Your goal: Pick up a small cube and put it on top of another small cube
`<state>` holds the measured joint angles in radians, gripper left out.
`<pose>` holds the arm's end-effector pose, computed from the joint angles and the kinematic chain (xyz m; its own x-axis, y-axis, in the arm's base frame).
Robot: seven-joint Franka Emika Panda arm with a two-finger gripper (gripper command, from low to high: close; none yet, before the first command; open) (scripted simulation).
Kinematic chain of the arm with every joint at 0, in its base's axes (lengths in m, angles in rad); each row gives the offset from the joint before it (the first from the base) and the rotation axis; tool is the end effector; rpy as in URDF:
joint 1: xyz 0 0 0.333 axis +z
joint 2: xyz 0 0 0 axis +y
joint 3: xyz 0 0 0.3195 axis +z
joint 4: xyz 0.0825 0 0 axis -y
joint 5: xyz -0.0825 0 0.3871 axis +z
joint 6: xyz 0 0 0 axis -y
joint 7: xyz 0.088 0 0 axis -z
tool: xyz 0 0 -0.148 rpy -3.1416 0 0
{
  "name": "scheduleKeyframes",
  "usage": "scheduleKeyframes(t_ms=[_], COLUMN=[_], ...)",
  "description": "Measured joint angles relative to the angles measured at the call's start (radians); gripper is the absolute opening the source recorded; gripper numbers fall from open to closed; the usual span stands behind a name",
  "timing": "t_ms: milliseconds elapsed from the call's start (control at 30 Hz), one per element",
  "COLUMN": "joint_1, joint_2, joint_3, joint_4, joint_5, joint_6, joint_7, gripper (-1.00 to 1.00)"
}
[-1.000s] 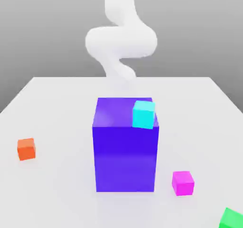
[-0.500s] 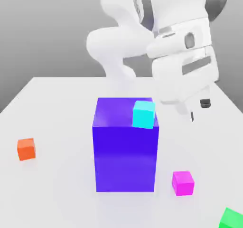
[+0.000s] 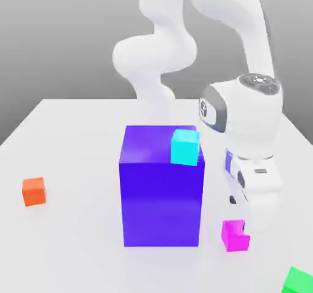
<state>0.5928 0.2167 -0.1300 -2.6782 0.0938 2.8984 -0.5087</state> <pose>0.3732 0.1759 0.1253 0.6343 0.7730 0.0036 0.7730 -0.6344 0.0074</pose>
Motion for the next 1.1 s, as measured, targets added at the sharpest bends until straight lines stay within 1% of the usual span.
scheduleKeyframes(t_ms=[133,167,400,533,667,767,1100], joint_1=[-0.047,-0.055,-0.054,-0.022,-0.013,-0.003,0.028], joint_2=[0.112,0.128,0.126,0.030,-0.076,-0.064,0.077], joint_3=[0.057,0.066,0.065,0.023,0.004,-0.002,-0.018], joint_4=[0.020,0.023,0.023,0.005,-0.015,0.063,0.424], joint_5=[0.043,0.048,0.046,0.000,-0.039,-0.049,-0.024], joint_6=[0.088,0.100,0.097,0.022,-0.066,-0.132,-0.355], joint_7=[-0.034,-0.038,-0.036,-0.003,0.030,0.082,0.257], gripper=[0.00,-1.00,-1.00,-1.00,-1.00,-1.00,-1.00])
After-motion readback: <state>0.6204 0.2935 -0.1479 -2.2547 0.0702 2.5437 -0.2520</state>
